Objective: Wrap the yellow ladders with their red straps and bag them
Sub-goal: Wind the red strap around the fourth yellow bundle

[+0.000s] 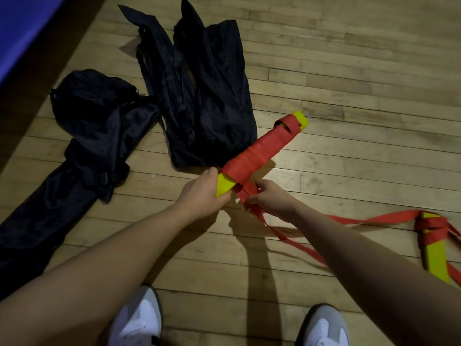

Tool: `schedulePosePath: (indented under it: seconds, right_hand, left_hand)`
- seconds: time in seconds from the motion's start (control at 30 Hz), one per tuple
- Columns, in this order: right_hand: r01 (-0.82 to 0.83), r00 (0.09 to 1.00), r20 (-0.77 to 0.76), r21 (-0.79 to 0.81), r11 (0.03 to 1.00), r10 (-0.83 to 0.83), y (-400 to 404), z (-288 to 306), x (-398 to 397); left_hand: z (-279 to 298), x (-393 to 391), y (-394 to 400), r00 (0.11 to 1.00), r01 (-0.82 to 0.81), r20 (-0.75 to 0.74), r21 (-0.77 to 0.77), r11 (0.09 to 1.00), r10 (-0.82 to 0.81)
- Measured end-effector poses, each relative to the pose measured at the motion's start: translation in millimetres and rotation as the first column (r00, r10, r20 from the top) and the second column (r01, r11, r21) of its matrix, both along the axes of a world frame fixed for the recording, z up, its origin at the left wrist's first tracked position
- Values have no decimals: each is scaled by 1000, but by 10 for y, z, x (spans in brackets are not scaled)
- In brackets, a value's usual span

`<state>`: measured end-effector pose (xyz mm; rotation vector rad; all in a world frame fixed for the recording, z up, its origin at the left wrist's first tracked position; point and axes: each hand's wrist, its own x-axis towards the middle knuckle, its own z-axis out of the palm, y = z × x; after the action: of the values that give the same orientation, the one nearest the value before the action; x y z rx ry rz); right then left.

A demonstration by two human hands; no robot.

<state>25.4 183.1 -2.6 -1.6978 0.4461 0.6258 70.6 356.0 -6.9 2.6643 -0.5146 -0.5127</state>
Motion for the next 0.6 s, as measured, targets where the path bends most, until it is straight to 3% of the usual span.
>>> schedulePosePath:
  seconds: [0.13, 0.23, 0.43, 0.6]
  right_hand:
    - [-39, 998, 41, -62, 997, 41, -20, 3, 0]
    - [37, 998, 58, -62, 997, -34, 41, -13, -15]
    - [149, 985, 89, 23, 989, -150, 232, 95, 6]
    - [87, 986, 147, -57, 995, -78, 296, 157, 77]
  left_hand:
    - [-6, 13, 36, 998, 31, 62, 25, 999, -32]
    - [-11, -4, 0, 994, 36, 101, 69, 997, -43]
    - [-55, 9, -92, 994, -101, 53, 86, 991, 97]
    - [-43, 84, -70, 989, -147, 42, 110, 983, 144]
